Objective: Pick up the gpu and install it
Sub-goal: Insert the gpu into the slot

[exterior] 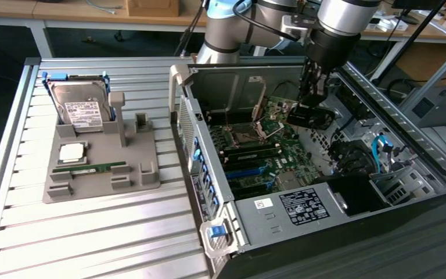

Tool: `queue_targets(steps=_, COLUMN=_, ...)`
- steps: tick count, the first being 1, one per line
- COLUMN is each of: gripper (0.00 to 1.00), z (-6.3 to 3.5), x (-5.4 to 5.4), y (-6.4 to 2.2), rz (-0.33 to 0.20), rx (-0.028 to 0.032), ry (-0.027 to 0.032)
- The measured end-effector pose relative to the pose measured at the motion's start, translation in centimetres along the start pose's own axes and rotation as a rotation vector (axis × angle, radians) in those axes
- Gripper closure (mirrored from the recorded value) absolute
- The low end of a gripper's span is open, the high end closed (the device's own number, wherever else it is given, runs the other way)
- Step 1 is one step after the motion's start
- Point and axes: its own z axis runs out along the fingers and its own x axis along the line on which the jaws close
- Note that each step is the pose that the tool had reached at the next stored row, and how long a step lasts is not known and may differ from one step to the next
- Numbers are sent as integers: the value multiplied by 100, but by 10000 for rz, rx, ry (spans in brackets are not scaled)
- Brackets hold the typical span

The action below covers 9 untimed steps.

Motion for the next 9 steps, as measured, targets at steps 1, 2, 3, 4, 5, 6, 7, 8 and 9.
queue_targets(steps=1, gripper=73, z=1, x=0, y=0, rz=-125, rx=-4, ry=-6)
queue_targets(steps=2, gripper=73, z=1, x=0, y=0, rz=-276, rx=-8, ry=-12)
queue_targets(steps=3, gripper=73, z=1, x=0, y=0, rz=-345, rx=-10, ry=-16)
queue_targets(steps=4, gripper=73, z=2, x=0, y=0, rz=-470, rx=-14, ry=-21)
queue_targets(steps=5, gripper=73, z=2, x=0, y=0, rz=-641, rx=-20, ry=-29)
queue_targets(steps=6, gripper=73, z=3, x=0, y=0, rz=-819, rx=-25, ry=-38)
queue_targets(steps=7, gripper=73, z=3, x=0, y=0, rz=-860, rx=-26, ry=-39)
queue_targets(steps=8, gripper=73, z=3, x=0, y=0, rz=-883, rx=-27, ry=-40)
queue_targets(steps=9, gripper=73, z=3, x=0, y=0, rz=-911, rx=-28, ry=-42)
